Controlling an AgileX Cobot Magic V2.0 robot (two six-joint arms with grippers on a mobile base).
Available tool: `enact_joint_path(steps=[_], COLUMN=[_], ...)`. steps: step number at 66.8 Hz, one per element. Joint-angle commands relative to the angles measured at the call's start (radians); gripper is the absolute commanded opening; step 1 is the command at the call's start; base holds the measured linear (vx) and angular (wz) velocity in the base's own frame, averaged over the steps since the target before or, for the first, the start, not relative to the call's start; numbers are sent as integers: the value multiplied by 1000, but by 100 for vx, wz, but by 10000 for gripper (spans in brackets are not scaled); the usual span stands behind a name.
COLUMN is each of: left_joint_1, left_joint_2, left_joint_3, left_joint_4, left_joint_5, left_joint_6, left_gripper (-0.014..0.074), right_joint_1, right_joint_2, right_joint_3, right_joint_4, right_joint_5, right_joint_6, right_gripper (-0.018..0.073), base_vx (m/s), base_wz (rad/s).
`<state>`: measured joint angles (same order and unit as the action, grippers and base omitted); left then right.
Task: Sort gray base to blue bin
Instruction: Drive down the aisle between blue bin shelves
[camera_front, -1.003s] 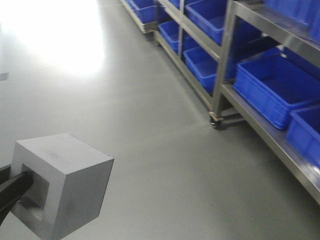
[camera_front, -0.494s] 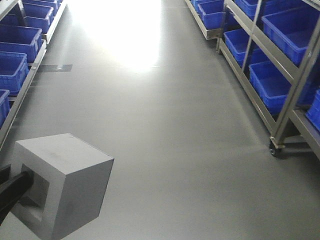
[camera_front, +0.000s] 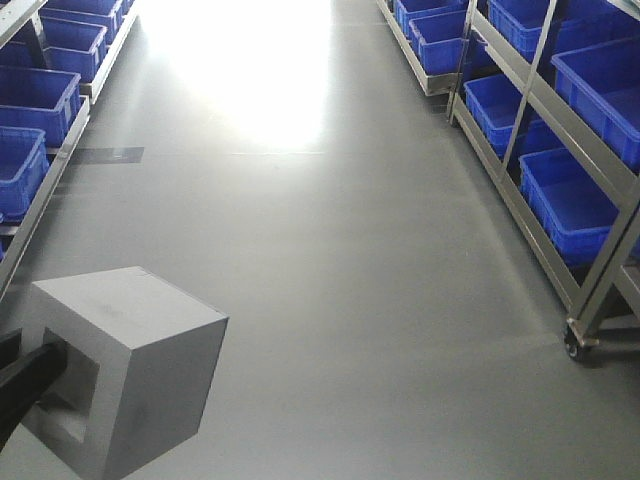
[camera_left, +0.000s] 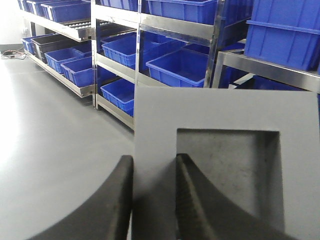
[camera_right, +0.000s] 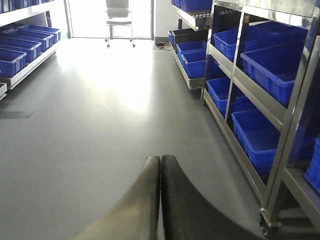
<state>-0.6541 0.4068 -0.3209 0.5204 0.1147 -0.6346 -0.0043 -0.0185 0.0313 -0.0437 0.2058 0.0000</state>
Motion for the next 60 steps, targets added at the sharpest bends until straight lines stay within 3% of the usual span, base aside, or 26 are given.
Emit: enact_joint_path(steps=[1, 60], left_joint_1=[-8, -8], left_joint_2=[4, 4], left_joint_3=[-30, -30], left_joint_4=[0, 0], left_joint_5=[-97, -97], left_joint_6=[-7, -7], left_gripper=[-7, -7], right_joint_1=[-1, -1], right_joint_2=[-7, -7], right_joint_3=[6, 6], right_joint_4=[-9, -9], right_joint_5=[-79, -79], right_joint_6=[-12, -12], right_gripper=[-5, -5], base_vx=[43, 45], base_wz=[-4, 4])
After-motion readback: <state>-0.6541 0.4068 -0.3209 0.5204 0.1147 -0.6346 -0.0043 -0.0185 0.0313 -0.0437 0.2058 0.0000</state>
